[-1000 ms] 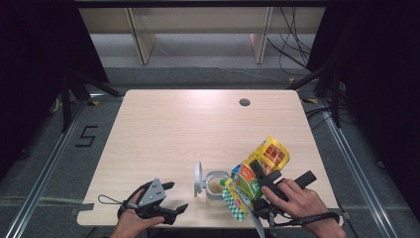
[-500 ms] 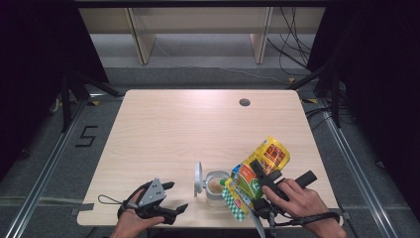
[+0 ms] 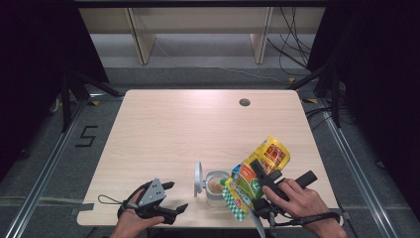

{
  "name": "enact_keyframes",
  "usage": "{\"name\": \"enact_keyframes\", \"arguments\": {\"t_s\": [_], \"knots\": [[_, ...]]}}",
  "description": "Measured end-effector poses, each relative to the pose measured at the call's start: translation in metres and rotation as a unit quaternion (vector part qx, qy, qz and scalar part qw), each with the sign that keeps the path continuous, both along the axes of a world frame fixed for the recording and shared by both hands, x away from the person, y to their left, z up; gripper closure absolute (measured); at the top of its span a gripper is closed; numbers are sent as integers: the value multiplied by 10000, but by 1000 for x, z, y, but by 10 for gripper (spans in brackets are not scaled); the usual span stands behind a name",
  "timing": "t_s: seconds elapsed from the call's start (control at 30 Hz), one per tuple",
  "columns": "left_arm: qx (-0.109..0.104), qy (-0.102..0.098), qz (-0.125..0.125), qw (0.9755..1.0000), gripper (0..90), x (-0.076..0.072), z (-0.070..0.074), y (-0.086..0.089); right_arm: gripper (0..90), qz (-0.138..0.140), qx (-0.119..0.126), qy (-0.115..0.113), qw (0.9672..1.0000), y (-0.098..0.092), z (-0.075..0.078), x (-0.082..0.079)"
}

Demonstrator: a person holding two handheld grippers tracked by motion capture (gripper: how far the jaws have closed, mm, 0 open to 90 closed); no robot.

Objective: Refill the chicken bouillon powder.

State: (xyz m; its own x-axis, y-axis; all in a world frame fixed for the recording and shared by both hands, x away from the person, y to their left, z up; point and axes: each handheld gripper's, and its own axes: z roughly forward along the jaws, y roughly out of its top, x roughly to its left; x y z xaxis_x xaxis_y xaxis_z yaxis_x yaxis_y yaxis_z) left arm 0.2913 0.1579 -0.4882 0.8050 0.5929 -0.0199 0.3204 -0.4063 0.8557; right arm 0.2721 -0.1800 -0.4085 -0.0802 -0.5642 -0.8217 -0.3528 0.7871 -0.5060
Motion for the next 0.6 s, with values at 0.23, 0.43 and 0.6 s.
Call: {"name": "enact_keyframes", "arguments": {"t_s": [0.23,0.43,0.6], "knots": [[-6,15,13,10000,168,0,0,0,579,3,18,-2,10000,0,0,0],[-7,14,12,10000,168,0,0,0,579,-11,-3,-19,10000,0,0,0],[51,4,14,10000,168,0,0,0,578,3,-10,-25,10000,0,0,0]]}}
